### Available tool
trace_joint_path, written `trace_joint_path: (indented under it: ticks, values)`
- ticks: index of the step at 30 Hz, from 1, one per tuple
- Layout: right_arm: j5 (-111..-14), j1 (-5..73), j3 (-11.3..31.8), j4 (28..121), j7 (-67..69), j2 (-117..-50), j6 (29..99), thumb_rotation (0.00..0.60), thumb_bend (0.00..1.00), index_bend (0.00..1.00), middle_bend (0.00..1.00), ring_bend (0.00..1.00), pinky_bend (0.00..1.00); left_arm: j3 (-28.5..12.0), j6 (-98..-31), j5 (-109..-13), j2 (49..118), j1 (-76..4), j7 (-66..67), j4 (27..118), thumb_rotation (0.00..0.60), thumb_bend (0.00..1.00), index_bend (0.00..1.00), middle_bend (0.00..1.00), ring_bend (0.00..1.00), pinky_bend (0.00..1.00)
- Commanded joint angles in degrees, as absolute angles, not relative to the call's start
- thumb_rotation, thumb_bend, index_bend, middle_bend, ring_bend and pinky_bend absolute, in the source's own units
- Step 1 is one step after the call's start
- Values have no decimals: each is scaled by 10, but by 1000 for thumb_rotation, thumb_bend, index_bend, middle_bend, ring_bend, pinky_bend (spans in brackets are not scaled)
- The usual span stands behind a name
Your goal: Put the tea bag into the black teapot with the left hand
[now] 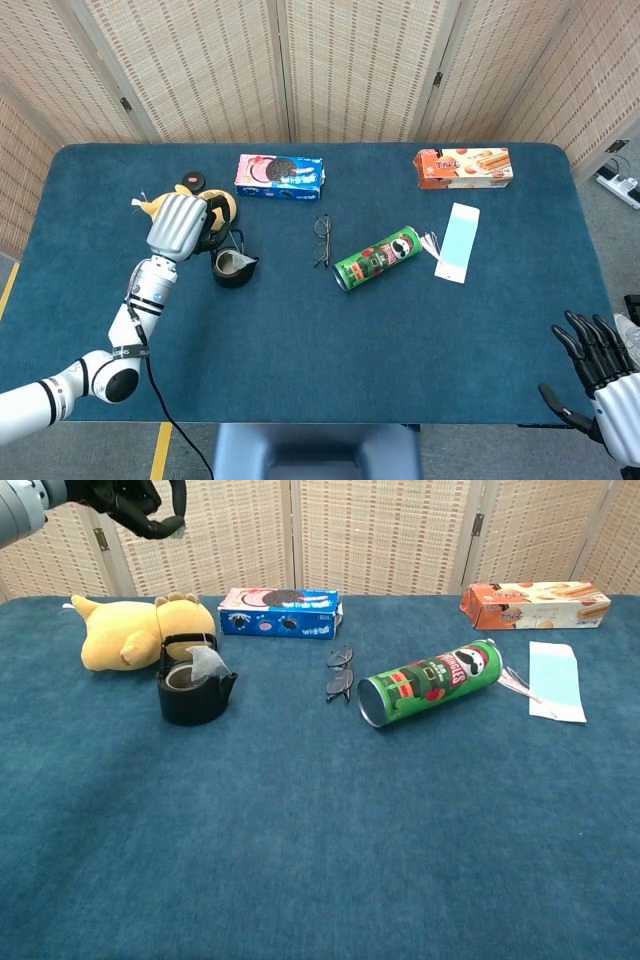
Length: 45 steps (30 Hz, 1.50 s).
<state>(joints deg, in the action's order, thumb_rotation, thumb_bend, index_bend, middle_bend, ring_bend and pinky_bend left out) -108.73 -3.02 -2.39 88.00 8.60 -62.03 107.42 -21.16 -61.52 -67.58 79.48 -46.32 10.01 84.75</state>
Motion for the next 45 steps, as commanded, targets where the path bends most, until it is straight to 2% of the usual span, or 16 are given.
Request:
trace_joint_path:
  ticks: [1, 9, 19, 25, 37, 45]
  values:
    - [-1084, -33, -20, 881, 79, -624, 1079, 600, 325, 0, 0, 0, 0, -207, -614, -677, 794, -462, 93, 843, 600, 488, 682, 1000, 1000, 1000]
    - [-1095, -36, -25, 877, 85, -622, 1085, 600, 324, 0, 0, 0, 0, -194, -613, -681, 799, -458, 70, 817, 600, 487, 681, 1000, 1000, 1000]
    - [-1088, -34, -22, 879, 90, -620, 1079, 600, 324, 0, 0, 0, 0, -208, -614, -677, 786, -461, 41, 813, 600, 489, 682, 1000, 1000, 1000]
    - [-1088, -35, -21, 879, 89, -621, 1081, 600, 325, 0, 0, 0, 0, -199, -610, -677, 784, -459, 38, 810, 600, 489, 682, 1000, 1000, 1000]
    - [-1099, -38, -23, 878, 78, -626, 1086, 600, 325, 0, 0, 0, 0, -147, -618, -714, 800, -433, 13, 805, 600, 489, 683, 1000, 1000, 1000]
    - [-1119, -41, -30, 877, 59, -631, 1086, 600, 325, 0, 0, 0, 0, -88, -659, -783, 820, -385, -62, 792, 600, 490, 683, 1000, 1000, 1000]
